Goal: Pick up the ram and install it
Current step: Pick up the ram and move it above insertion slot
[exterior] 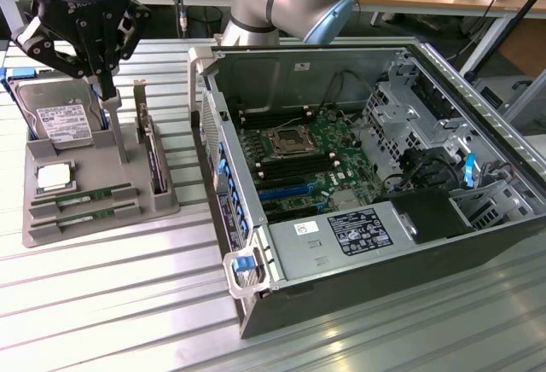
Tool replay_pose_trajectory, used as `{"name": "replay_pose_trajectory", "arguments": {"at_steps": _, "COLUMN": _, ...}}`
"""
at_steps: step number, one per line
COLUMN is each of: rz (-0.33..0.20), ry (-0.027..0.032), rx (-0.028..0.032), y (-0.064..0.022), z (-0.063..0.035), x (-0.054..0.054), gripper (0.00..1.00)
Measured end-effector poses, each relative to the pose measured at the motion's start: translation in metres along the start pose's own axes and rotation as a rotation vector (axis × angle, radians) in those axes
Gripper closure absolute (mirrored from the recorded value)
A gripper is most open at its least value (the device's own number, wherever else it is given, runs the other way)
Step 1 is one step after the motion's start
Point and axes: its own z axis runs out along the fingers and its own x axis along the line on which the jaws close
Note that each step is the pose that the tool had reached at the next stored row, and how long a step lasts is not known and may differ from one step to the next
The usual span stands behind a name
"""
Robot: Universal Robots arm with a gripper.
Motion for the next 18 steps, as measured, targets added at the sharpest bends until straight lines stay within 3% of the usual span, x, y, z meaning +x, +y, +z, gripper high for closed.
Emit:
{"name": "replay_pose_trajectory", "arguments": {"at_steps": 8, "rz": -0.154, "ry": 0.0097, "rx": 0.0030, "y": 0.0000, "z": 0.0000, "x": 0.0000, "gripper": 0.89}}
{"name": "replay_pose_trajectory", "arguments": {"at_steps": 18, "rz": -0.299, "ry": 0.0189, "rx": 0.0062, "y": 0.0000, "z": 0.0000, "x": 0.0000, "gripper": 0.89}}
